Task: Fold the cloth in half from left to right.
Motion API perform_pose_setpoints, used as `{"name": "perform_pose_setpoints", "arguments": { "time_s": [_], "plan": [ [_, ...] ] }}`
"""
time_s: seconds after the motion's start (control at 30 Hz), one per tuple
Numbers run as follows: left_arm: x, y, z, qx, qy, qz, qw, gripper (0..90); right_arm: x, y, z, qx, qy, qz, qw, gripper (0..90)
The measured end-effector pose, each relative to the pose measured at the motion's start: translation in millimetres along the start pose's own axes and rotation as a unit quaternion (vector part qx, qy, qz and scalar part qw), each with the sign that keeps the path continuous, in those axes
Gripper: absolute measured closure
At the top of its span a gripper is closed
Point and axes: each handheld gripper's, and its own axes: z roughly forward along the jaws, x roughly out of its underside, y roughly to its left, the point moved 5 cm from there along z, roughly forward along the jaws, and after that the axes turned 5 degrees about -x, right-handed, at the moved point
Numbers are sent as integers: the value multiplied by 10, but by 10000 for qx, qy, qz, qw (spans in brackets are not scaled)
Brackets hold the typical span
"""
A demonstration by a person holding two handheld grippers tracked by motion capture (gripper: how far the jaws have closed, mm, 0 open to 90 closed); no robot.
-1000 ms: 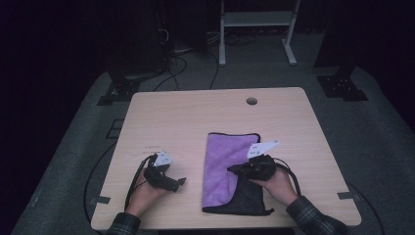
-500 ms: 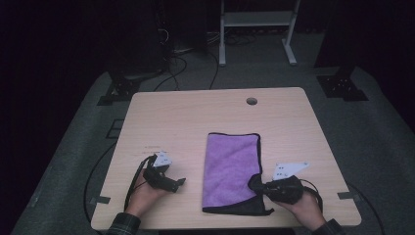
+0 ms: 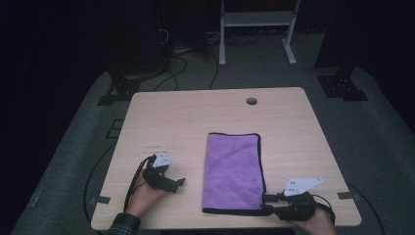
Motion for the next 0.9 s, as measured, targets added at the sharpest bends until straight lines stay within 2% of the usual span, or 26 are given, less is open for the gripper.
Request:
{"name": "perform_pose_setpoints", "arguments": {
  "time_s": [0.13,0.23,0.33,0.6,0.9],
  "plan": [
    [0,0,0,3,-2,1,10000,0,-41,-119,-33,258,-109,26,9996,474],
    [0,3,0,22,-8,15,10000,0,-55,-243,-13,411,-89,94,9991,389],
    [-2,7,2,35,-2,39,10000,0,-90,-336,10,550,-91,136,9984,355],
    [-25,2,16,37,26,61,10000,0,-256,-564,64,823,-207,22,9964,343],
    [-164,-22,39,101,-74,83,9999,0,-446,-905,87,1109,-311,88,9933,328]
  ]
}}
